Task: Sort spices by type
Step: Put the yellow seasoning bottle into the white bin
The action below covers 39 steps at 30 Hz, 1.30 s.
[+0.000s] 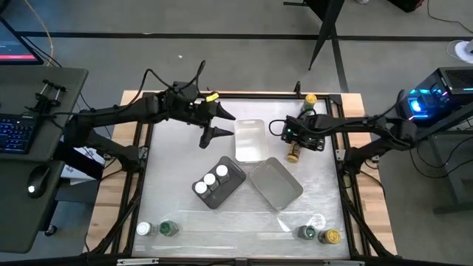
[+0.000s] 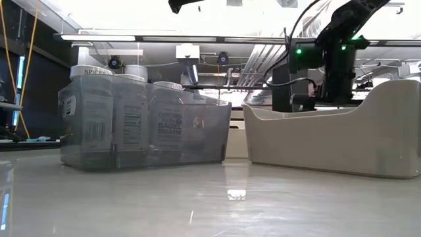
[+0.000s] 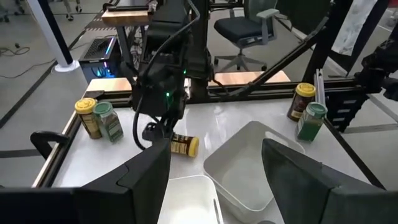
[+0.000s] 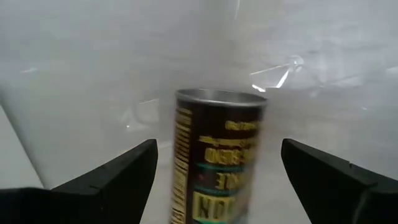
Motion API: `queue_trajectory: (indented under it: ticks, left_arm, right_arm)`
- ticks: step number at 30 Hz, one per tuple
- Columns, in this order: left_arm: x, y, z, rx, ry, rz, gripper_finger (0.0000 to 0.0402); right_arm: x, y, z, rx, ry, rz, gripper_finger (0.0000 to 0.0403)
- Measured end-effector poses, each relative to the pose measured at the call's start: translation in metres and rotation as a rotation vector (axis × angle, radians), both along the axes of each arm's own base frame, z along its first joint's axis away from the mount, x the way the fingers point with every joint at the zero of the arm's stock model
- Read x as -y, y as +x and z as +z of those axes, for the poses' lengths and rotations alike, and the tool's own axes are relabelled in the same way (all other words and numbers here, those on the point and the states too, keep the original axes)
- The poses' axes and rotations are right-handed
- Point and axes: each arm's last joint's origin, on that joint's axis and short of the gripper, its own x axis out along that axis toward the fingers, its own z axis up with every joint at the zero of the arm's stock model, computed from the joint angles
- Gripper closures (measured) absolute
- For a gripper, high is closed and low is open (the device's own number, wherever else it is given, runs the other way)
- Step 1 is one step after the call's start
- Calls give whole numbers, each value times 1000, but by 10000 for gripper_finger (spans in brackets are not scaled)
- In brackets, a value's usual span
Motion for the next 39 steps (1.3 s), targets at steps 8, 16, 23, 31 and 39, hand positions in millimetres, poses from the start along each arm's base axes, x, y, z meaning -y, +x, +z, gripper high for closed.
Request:
queue_trajectory:
  ticks: [8, 16, 23, 31, 39]
  left_arm:
    - [0, 0, -1, -8, -21, 9, 165]
    - [0, 0, 0, -7, -41, 34, 165]
    - [4, 4, -1, -10, 192, 145, 165]
    - [34, 37, 3, 131, 889, 62, 164]
    - [41, 74, -12, 111, 1191, -1, 153]
  right_arm:
    - [2, 10, -27, -86, 81, 5, 78]
    - [0, 5, -16, -68, 79, 85, 206]
    - [-5, -18, 44, 192, -150, 65, 206]
    - [-5, -25, 128, 854, -604, -133, 206]
    - [-10, -4, 154, 1169, -696, -101, 206]
